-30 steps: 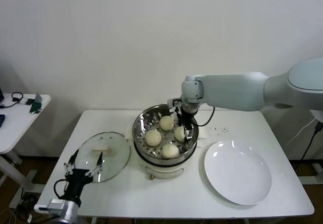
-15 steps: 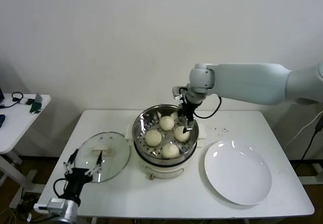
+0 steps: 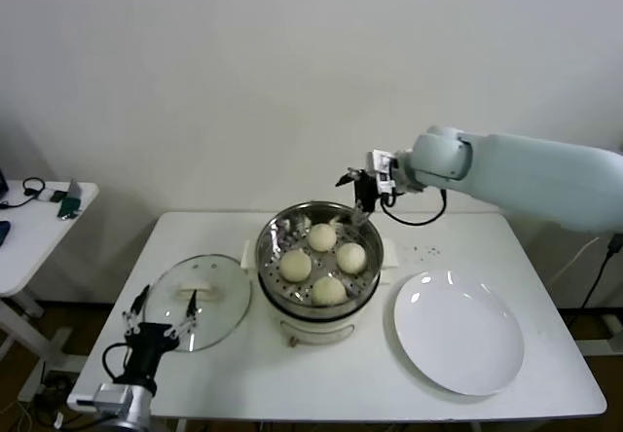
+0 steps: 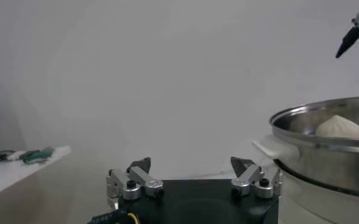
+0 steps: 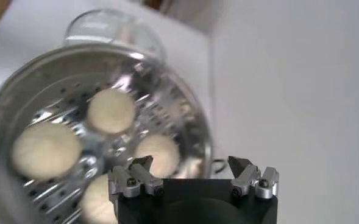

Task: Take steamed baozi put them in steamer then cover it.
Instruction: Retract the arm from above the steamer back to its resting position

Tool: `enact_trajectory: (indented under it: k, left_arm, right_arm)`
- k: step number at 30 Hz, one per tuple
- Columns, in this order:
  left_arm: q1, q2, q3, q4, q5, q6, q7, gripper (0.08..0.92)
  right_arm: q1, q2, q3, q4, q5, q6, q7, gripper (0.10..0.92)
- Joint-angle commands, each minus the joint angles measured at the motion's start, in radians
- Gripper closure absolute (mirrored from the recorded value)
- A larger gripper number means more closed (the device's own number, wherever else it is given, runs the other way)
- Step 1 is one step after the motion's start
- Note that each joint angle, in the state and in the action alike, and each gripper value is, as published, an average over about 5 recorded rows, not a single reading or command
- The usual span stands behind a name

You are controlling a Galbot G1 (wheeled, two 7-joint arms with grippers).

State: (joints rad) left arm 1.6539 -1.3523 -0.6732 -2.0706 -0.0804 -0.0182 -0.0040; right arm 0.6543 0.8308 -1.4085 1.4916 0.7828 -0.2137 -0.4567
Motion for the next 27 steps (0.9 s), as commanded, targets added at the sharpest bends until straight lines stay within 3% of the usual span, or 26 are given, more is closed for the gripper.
enact_trajectory:
  k: [1,7,14,27]
  left_arm:
    - [-0.009,-0.005,0.004,0.006,0.041,-0.076,-0.020,0.177]
    - [-0.010,0.000,-0.001,-0.005,0.045,-0.082,-0.001,0.177]
    - [-0.008,-0.016,0.000,0.001,0.059,-0.103,0.007,0.177]
    - [-0.015,-0.018,-0.028,0.003,0.258,-0.048,-0.028,0.177]
  right_arm:
    - [-0.401,-0.294,0.428,0.176,-0.069,0.107,0.304,0.203]
    - [-0.829,-0.405,0.846,0.234,-0.143,0.192,0.356,0.203]
    - [-1.274,-0.414,1.237,0.302,-0.199,0.296,0.454,0.203]
    - [-1.885,-0.059,1.869,0.389,-0.364,0.319,0.460,0.203]
